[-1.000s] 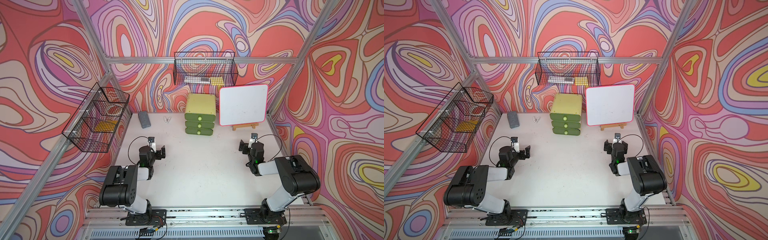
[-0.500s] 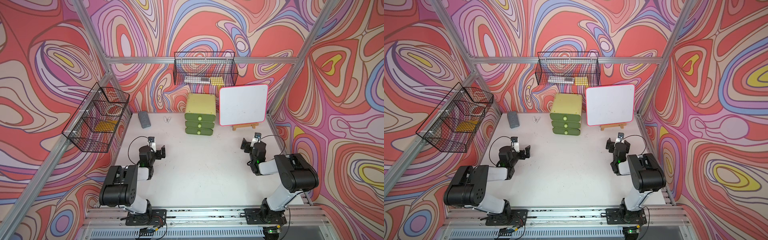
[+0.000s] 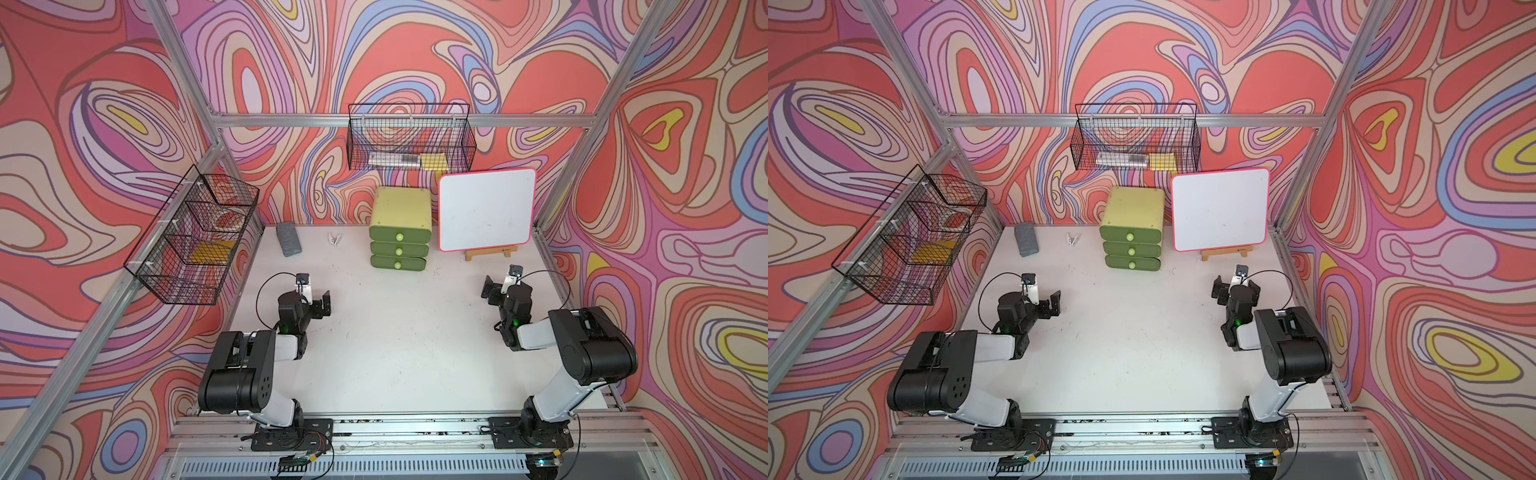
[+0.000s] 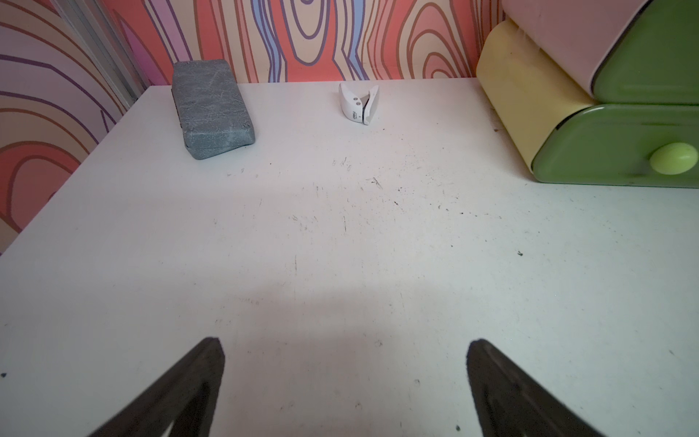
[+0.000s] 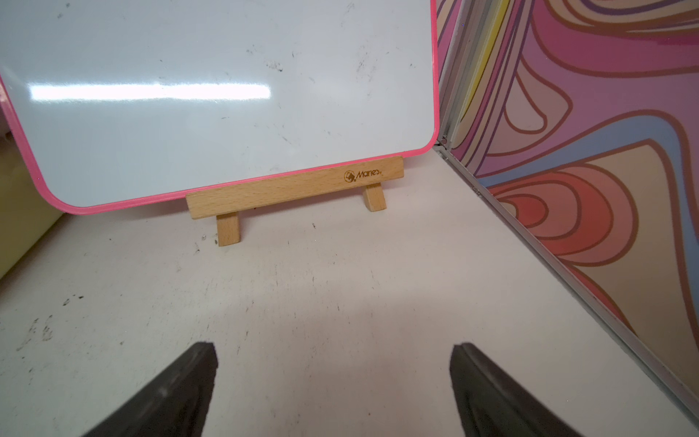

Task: Place the wired earphones into the drawer by color
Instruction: Reset both arms

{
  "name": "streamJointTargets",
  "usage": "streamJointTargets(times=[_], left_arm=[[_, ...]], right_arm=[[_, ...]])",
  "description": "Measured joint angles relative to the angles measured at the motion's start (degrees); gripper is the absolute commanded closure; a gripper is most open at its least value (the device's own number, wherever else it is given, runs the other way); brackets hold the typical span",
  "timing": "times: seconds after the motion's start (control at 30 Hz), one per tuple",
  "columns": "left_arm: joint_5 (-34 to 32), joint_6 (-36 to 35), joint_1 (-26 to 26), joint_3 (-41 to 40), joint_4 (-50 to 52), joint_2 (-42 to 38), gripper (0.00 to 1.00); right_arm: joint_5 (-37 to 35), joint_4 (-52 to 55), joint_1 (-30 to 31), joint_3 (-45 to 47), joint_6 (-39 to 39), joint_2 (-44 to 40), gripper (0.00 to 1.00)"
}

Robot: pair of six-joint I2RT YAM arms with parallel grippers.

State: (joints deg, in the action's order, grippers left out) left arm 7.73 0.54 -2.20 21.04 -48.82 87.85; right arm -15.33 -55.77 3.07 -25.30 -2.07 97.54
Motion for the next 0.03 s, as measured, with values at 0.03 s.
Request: streamJointTargets(times=[0.03], left_arm=[[0.0,0.0,0.0,0.0,0.0,0.0,0.01]], right_arm=[[0.0,0.0,0.0,0.0,0.0,0.0,0.02]])
